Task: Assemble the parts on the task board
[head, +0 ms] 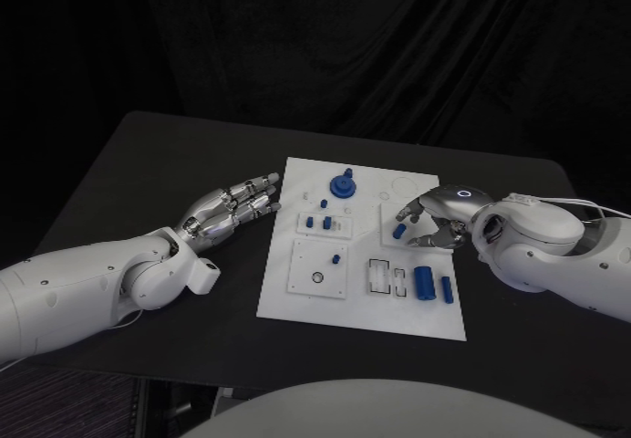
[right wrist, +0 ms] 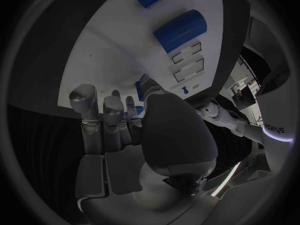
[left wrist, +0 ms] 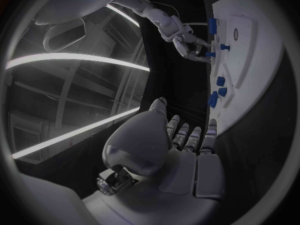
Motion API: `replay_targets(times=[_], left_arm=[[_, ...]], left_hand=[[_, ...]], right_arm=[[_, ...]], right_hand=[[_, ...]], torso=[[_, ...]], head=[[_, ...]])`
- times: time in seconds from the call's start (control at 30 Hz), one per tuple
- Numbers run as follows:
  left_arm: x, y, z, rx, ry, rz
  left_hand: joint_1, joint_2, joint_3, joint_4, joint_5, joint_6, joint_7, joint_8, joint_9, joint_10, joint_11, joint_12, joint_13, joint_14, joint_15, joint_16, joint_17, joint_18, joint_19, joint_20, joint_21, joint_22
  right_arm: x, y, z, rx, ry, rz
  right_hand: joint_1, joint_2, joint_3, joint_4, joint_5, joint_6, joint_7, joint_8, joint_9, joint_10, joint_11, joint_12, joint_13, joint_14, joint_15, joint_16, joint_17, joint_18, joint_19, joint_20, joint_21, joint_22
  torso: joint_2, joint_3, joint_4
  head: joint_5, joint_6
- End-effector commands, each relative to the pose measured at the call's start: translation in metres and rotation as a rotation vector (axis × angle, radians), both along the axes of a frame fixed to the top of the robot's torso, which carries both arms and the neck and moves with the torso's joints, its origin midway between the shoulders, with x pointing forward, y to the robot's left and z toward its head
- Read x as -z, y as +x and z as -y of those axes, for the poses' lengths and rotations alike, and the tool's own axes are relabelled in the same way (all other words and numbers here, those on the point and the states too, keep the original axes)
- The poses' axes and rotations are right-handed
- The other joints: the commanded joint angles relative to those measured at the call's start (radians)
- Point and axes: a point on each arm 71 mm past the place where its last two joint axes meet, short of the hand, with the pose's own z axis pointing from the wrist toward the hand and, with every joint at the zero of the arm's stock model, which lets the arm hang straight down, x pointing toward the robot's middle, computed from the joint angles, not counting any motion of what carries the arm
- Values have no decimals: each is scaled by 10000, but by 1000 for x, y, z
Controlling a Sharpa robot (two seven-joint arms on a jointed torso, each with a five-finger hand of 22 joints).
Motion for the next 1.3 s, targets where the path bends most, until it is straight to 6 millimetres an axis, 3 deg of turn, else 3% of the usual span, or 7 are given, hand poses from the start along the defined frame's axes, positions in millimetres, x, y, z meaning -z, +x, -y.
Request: replay_targets(times=[0.03,0.27,0.6,0.77,0.97,1.3], left_arm=[[-9,-1,1,50,-1012,951],[-9,-2,2,88,-1015,907],[-5,-2,1,107,-986,798],[-1,-5,1,140,-986,667],[2,-7,1,152,-976,559],[5,-7,0,164,-945,461]], left_hand=[[31,41,77,10,71,18,37,31,15,-19,1,33,9,-4,37,19,12,156,-40,50,16,12],[41,55,106,4,89,17,38,30,15,-21,-1,30,8,0,46,21,13,157,-31,55,20,20],[61,52,150,-18,111,8,35,27,14,-24,1,27,8,1,63,21,13,156,-22,66,25,20],[90,57,222,-50,147,63,69,37,23,-22,9,31,9,4,80,22,14,154,-10,81,30,18],[106,58,280,-71,156,118,124,49,32,-23,-5,29,9,6,88,23,14,153,-2,91,34,13],[125,63,341,-92,174,159,160,57,39,-28,-24,24,7,4,91,22,14,153,0,95,35,2]], right_arm=[[1,1,-2,-101,176,122],[6,2,-7,-338,281,105],[10,2,-14,-579,384,72],[11,2,-17,-655,397,63],[10,3,-19,-707,511,178],[6,3,-19,-779,905,594]], right_hand=[[-10,159,1,-136,175,179,62,77,24,295,-24,144,63,48,-44,63,42,58,104,-32,83,1118],[34,290,38,-300,332,368,91,103,57,735,-86,377,170,89,-80,90,67,43,156,-66,173,1139],[82,384,109,-392,348,703,204,216,155,1032,-130,534,256,57,-93,25,-18,54,131,-85,90,1120],[272,431,315,-515,843,1018,281,318,278,1159,-147,536,263,54,-97,-34,-95,51,147,-95,96,1121],[628,609,785,-792,1320,1991,443,795,724,1620,-283,616,293,231,-154,113,99,0,305,-150,452,1200],[807,840,1074,-1209,1342,2589,614,1451,1420,2310,-507,742,355,516,-249,306,368,-85,563,-242,1049,1316]], torso=[[4,-12,11],[1,-25,10],[-10,-7,-1],[-7,-2,-2],[-5,-9,4],[-8,-7,0]], head=[[9,0],[24,0],[73,0],[85,0],[73,0],[124,0]])
